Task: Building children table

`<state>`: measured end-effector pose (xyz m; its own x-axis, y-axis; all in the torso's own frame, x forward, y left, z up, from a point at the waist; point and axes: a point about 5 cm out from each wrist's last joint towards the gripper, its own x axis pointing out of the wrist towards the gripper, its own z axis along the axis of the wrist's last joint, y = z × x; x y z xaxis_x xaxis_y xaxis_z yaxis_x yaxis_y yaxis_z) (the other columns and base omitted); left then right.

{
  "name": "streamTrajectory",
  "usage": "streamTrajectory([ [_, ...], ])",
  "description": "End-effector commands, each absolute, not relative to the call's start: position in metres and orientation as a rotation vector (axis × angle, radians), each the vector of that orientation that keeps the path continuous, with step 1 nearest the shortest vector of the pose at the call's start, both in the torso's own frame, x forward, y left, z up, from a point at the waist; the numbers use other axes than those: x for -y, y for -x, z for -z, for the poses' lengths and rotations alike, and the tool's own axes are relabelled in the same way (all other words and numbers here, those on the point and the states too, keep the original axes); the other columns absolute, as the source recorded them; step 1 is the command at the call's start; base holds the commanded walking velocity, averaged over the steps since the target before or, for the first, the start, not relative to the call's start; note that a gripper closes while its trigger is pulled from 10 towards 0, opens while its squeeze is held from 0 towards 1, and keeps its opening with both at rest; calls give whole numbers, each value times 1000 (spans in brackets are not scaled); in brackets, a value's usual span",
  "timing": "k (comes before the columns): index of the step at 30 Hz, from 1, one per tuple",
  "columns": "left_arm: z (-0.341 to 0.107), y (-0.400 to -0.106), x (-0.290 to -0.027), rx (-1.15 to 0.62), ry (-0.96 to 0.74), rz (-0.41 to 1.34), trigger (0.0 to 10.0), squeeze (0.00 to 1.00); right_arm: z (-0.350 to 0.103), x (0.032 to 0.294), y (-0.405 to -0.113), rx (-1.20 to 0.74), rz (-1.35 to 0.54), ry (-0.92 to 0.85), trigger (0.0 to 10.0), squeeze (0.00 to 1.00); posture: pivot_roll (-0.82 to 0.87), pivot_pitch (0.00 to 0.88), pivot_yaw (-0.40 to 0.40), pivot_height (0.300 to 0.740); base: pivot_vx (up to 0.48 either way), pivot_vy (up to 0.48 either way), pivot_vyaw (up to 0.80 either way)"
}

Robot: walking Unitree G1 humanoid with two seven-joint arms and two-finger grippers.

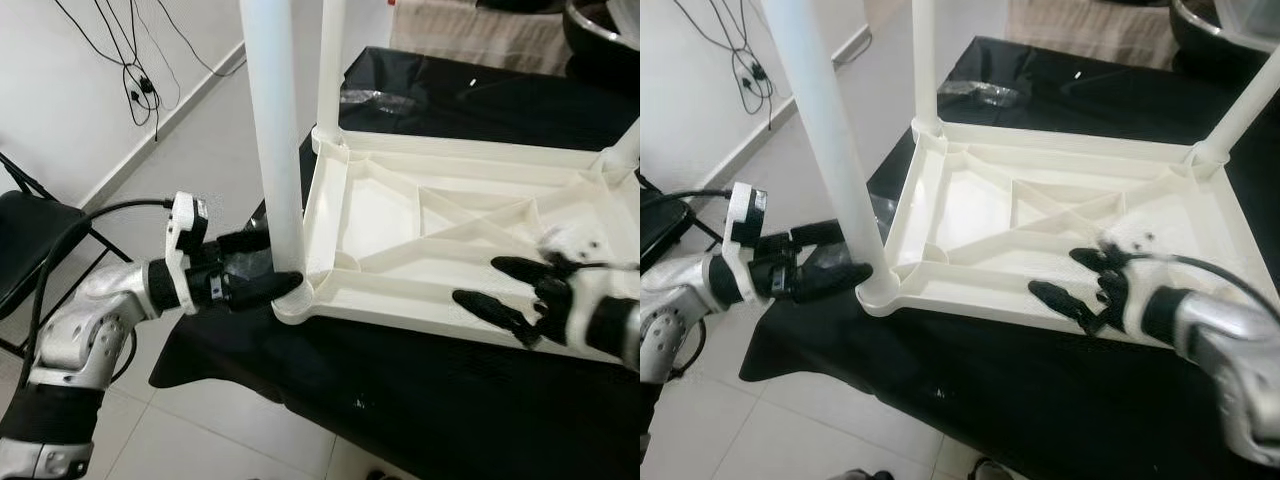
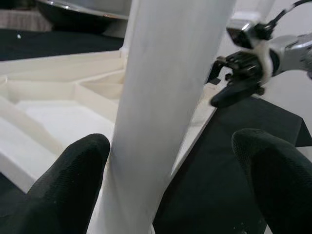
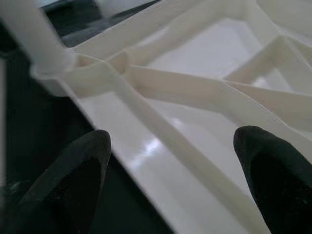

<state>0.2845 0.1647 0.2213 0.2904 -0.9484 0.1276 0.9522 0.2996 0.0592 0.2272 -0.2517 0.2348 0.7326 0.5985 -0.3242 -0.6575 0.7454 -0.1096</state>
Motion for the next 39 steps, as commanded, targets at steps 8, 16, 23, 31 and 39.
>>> streamTrajectory([
  [8,-219,-290,-151,146,44,1264,10000,0,-190,259,-199,-631,-660,325,10000,0,-93,224,-3,740,0,0,0],
  [16,-223,-305,-149,149,-3,1252,8196,0,-186,264,-186,-707,-647,306,10000,0,-107,224,-1,740,0,0,0],
  [23,-226,-314,-144,122,-146,1275,1490,0,-182,272,-176,-764,-610,272,10000,0,-108,223,7,740,0,0,0],
  [31,-219,-313,-137,90,-306,1335,10000,0,-179,296,-176,-826,-428,284,10000,0,-112,220,11,740,0,0,0],
  [39,-218,-309,-135,109,-311,1341,10000,0,-165,326,-191,-847,-95,375,10000,0,-100,225,14,740,0,0,0],
])
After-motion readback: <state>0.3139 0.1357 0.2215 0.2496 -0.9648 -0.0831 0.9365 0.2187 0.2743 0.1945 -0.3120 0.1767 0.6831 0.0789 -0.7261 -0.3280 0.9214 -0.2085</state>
